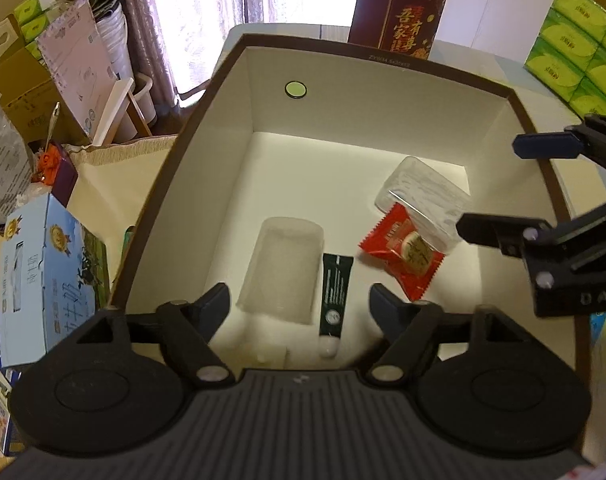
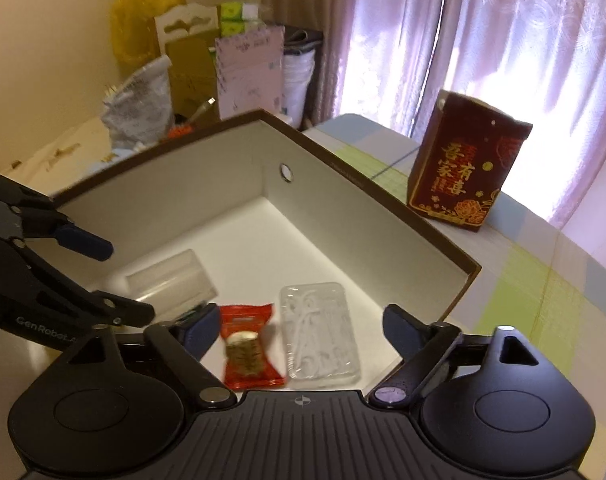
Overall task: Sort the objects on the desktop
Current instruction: 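Open the left tool to drop the cup while the right tool releases the floss box, then withdraw both tools from the brown box toward the remaining items, then grasp the blue tube by its cap end with the left tool, then lift the blue tube with the left tool while the right tool grasps the dark hair tie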
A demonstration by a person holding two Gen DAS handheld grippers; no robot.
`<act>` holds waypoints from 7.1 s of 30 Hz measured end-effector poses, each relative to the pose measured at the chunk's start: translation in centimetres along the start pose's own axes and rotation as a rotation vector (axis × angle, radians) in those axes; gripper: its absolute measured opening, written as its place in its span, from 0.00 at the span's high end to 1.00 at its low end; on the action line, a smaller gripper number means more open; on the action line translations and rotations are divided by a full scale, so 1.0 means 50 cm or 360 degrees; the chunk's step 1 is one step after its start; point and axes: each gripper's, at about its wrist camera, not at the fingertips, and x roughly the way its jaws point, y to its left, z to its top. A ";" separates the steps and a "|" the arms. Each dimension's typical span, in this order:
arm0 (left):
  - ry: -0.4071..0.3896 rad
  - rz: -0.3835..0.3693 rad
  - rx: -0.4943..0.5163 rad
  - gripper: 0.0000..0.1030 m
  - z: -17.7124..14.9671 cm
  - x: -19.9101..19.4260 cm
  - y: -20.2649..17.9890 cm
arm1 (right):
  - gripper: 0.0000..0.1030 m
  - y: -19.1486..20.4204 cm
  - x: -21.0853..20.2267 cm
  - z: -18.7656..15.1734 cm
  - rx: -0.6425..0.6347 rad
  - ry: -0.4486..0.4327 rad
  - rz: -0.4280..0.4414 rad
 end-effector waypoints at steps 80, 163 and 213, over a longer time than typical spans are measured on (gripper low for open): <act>-0.0109 0.0276 -0.0272 0.09 -0.367 -0.371 -0.226 | 0.02 0.131 -0.384 -0.306 0.0092 0.0081 0.0302; -0.0003 -0.0376 0.0720 0.68 -0.138 0.087 -0.717 | 0.02 -0.384 -0.424 -0.633 0.1062 0.0421 -0.0434; 0.0084 0.0063 0.0029 0.73 -0.194 0.048 -0.512 | 0.24 -0.367 -0.285 -0.441 0.0666 0.0053 -0.0113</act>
